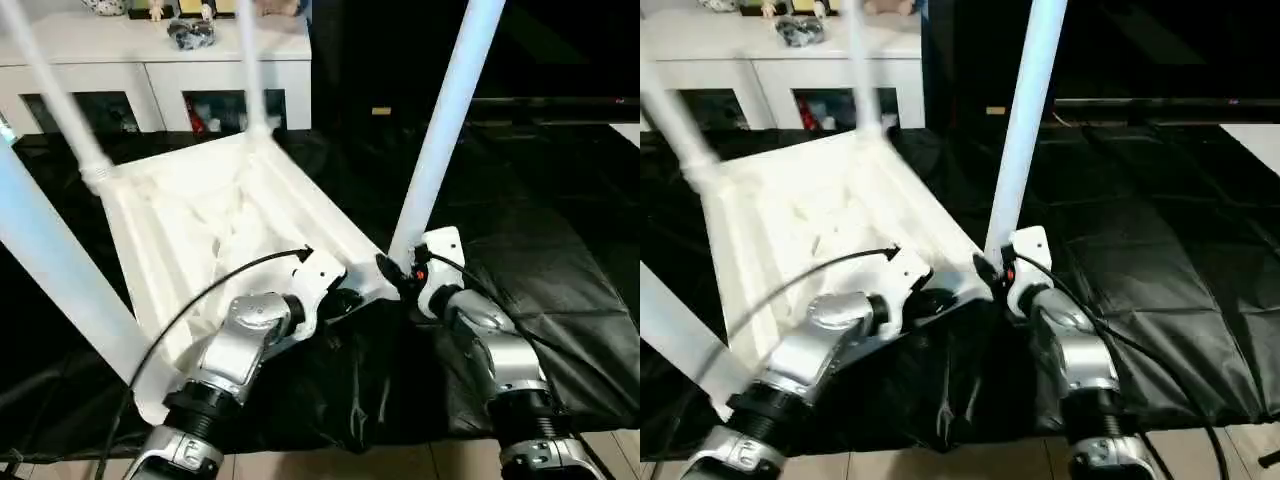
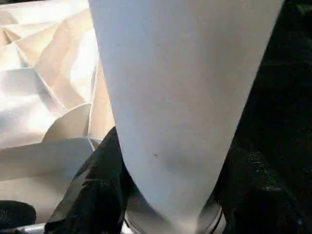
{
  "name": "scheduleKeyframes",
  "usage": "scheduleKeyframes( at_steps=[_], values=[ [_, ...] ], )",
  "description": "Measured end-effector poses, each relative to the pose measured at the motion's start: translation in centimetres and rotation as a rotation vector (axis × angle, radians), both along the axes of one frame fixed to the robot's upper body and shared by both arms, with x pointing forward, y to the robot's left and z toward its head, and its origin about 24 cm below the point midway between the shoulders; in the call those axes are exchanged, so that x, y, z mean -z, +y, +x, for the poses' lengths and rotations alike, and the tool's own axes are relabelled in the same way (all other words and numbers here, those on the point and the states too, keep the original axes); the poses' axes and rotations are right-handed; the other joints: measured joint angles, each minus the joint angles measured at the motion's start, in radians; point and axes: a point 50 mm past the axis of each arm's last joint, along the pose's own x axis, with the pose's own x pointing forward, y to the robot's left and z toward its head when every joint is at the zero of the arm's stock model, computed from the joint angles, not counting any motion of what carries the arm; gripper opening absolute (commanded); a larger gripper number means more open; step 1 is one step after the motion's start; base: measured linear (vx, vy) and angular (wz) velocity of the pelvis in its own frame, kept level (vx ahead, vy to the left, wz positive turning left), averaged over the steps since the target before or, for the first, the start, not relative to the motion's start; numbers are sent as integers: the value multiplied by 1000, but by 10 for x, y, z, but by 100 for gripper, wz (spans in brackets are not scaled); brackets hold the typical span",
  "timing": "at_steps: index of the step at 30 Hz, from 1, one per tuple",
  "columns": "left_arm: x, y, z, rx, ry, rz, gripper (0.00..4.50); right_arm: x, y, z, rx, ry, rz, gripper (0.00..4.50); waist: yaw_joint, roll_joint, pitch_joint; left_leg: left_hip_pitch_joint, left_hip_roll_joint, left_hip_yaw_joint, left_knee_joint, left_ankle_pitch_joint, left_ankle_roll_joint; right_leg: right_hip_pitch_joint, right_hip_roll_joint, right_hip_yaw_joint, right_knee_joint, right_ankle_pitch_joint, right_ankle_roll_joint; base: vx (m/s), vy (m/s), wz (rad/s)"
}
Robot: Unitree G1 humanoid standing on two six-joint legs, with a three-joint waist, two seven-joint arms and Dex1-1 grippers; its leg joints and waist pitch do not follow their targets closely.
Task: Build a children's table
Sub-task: Rotate leg to tighten
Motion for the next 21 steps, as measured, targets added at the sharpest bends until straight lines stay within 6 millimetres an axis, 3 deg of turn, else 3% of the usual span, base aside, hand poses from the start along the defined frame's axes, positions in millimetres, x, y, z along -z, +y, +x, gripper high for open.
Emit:
scheduleKeyframes(
  at_steps=[7,16,21],
  values=[
    [-1,4,-2,35,-3,-1,0,-2,1,-5,-71,-22,-8,330,1,2,-1,0,0,0,-2,0,0,-1,0,-1,0,1,-2,0,0,0],
    [-3,27,-9,233,24,-16,0,-6,-11,-23,-393,-44,-118,330,14,5,-1,-3,1,0,-5,-1,-2,-1,1,-2,0,4,-6,0,0,0],
    [-5,41,-12,337,51,-2,0,-10,-20,-35,-594,-19,-128,330,35,3,0,-3,1,0,-4,-2,-2,-1,1,-2,1,4,-6,0,0,0]
  ],
)
